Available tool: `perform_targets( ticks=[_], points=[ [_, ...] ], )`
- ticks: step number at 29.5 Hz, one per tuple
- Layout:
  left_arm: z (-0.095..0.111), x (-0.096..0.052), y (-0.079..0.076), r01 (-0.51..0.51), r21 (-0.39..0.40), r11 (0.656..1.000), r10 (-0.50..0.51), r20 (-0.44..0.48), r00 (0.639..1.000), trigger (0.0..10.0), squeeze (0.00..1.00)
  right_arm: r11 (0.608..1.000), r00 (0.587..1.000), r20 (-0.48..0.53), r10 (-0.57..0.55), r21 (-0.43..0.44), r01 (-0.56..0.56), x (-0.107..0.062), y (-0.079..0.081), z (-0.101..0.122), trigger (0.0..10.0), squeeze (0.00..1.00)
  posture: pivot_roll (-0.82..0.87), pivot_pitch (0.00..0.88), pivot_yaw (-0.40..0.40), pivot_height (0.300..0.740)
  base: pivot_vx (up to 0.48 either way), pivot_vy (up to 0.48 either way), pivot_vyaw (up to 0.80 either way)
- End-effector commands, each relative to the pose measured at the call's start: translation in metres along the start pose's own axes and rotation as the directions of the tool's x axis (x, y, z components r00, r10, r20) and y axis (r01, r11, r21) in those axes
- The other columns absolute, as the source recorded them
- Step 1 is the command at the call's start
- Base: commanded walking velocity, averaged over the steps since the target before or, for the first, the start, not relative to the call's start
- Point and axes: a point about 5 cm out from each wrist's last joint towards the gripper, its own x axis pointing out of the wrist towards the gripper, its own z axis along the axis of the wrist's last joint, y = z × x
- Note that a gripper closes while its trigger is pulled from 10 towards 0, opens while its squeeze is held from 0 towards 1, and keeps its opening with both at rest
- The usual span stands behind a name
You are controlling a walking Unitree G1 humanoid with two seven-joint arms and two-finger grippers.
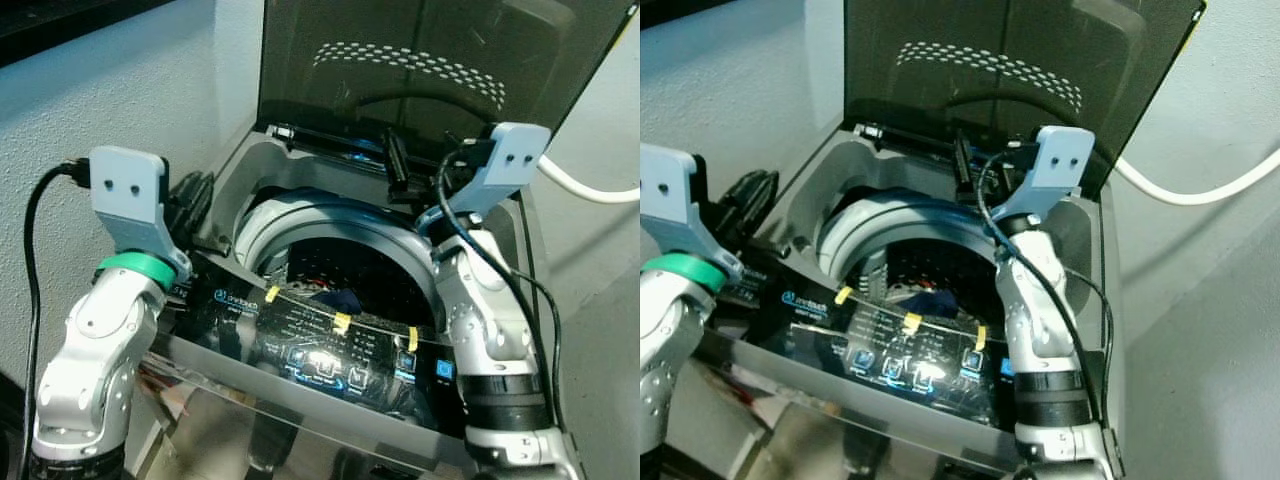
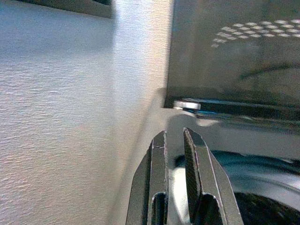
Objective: Clothes washing
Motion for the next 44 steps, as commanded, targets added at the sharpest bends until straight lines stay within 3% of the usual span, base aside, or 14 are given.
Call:
perform_targets(
  ticks=[1, 13, 25, 30, 44],
  points=[
    [-0.003, 0.004, -0.001, -0.022, -0.025, 0.999, 0.022, -0.001, 1.000, 10.0, 0.00, 1.000, 1.000, 0.019, -0.019, -0.009, 0.019, -0.003, 0.004, 0.001, 10.0, 0.00, 0.22, 0.000, -0.052, 0.740, 0.000, 0.000, 0.00],
    [-0.012, 0.019, -0.015, -0.011, -0.059, 0.998, 0.010, -0.015, 1.000, 10.0, 0.00, 0.993, 0.993, 0.024, -0.115, 0.022, 0.114, -0.012, 0.007, -0.003, 10.0, 0.00, 0.19, 0.000, -0.027, 0.740, 0.000, 0.000, 0.00],
    [-0.012, 0.019, -0.016, -0.015, -0.066, 0.998, 0.014, -0.013, 1.000, 10.0, 0.00, 0.994, 0.994, 0.016, -0.106, 0.021, 0.106, -0.012, 0.010, -0.004, 10.0, 0.00, 0.18, 0.000, -0.028, 0.740, 0.000, 0.000, 0.00],
    [-0.016, 0.013, -0.018, -0.021, -0.070, 0.997, 0.019, -0.030, 0.999, 10.0, 0.00, 0.998, 0.998, -0.007, -0.069, 0.015, 0.069, -0.014, 0.018, -0.008, 10.0, 0.00, 0.20, 0.000, -0.035, 0.740, -0.343, 0.000, 0.00],
    [-0.018, 0.016, -0.020, -0.018, -0.069, 0.997, 0.016, -0.028, 0.999, 10.0, 0.00, 0.998, 0.997, -0.024, -0.069, -0.004, 0.069, -0.014, 0.017, -0.011, 10.0, 0.00, 0.19, 0.000, -0.037, 0.740, -0.382, 0.000, 0.00]
  ],
)
